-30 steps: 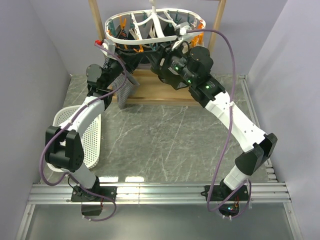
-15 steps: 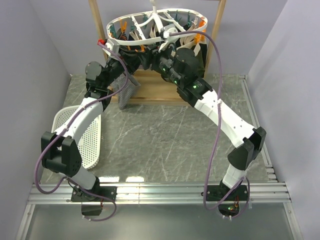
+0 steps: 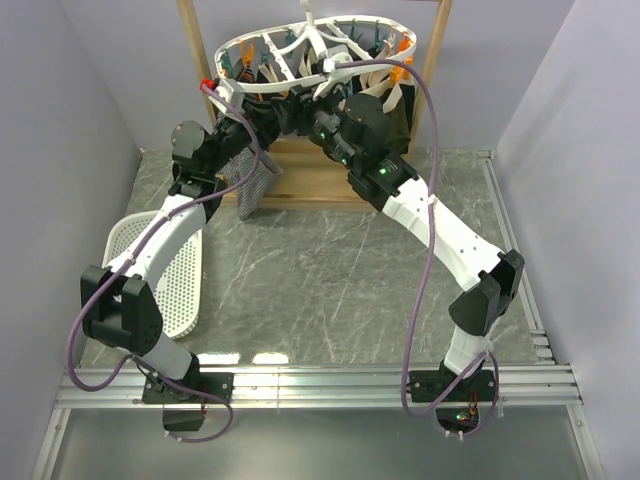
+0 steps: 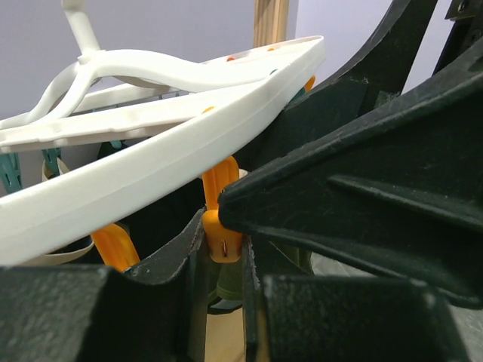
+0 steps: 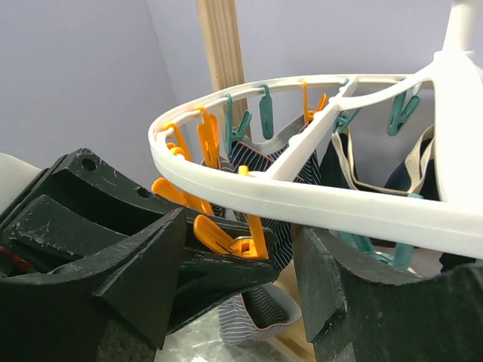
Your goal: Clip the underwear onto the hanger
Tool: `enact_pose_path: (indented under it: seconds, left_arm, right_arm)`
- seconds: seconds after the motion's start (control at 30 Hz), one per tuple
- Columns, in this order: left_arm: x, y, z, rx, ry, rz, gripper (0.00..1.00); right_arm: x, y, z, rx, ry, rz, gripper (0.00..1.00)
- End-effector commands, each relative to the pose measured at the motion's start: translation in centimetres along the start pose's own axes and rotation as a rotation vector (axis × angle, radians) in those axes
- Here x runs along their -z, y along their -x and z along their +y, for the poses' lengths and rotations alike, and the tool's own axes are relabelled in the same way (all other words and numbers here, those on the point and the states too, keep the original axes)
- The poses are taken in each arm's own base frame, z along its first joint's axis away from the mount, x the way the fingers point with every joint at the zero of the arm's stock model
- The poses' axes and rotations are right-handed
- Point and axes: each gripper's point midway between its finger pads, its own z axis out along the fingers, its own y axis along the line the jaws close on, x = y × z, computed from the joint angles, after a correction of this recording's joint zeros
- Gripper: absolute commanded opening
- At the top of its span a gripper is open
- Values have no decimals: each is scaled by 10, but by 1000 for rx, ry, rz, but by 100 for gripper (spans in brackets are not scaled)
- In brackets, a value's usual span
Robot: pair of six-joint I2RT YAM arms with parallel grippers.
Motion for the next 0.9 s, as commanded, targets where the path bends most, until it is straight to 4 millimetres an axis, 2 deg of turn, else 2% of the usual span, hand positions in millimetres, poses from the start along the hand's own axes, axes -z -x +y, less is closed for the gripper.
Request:
enact_pose_path:
  seconds: [0.0,0.07,0.2,0.27,0.37,0.53,0.57,0.6,0.63,0.7,0.87]
  left_arm:
    - [-3,36,-28,-80,-94,-44,3]
    - [-4,34,-28,-91,-97,-35,3]
    - [-5,30,-29,-112,-107,-18,4]
    - [-5,29,-28,-120,-110,-12,5]
    - [-5,32,-31,-142,-125,-10,6]
    - [-4,29,-32,-144,-138,2,13]
    - [-3,30,-34,-147,-140,-1,17]
    - [-3,29,-34,-143,-138,1,20]
    - [-2,28,-34,-140,-138,2,23]
    - [0,28,-35,-138,-136,4,29]
    - [0,27,-32,-131,-121,4,35]
  right_arm:
    - [1,22,11,-9,27,-42,65]
    - [0,13,11,-1,28,-15,65]
    - [-4,10,13,3,38,13,63]
    - [-7,1,12,11,38,42,61]
    - [-9,2,12,19,36,49,52]
    - [-12,1,9,13,21,55,30]
    - [-12,3,10,11,23,50,27]
    - [-10,6,10,8,22,45,18]
    - [-10,7,10,-3,21,42,14]
    - [-9,14,10,-16,27,29,8]
    - [-7,21,15,-74,48,17,0]
